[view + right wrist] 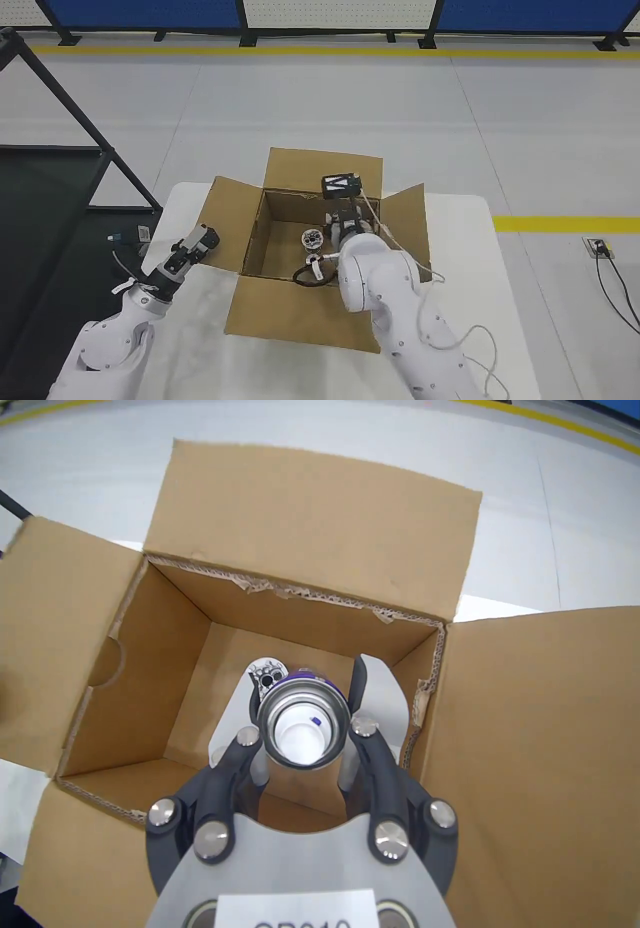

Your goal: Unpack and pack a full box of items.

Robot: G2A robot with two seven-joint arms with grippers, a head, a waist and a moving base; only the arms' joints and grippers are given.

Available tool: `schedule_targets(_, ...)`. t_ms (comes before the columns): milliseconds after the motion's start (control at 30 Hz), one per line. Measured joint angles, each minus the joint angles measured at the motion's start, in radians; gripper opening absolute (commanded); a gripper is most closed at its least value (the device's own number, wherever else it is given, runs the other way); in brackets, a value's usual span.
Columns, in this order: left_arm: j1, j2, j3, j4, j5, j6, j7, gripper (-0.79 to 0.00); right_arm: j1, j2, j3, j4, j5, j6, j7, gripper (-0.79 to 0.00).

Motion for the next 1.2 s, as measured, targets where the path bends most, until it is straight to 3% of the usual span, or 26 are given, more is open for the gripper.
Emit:
schedule_targets(400, -0.002, 0.000, 0.002, 0.000, 0.002, 0.003, 0.000, 0.000, 0.111, -0.047, -0.077, 0.273, -0.004, 0.042, 0.014, -0.785)
schedule_targets(667, -0.001, 0.000, 0.004, 0.003, 0.000, -0.002, 0.005, 0.000, 0.190, -0.089, -0.116, 0.481, -0.009, 0.131, -0.035, -0.785)
schedule_targets(1200, -0.004, 0.000, 0.003, 0.008, -0.001, -0.002, 0.002, 0.000, 0.289, -0.144, -0.088, 0.745, 0.127, 0.106, -0.141, -0.785)
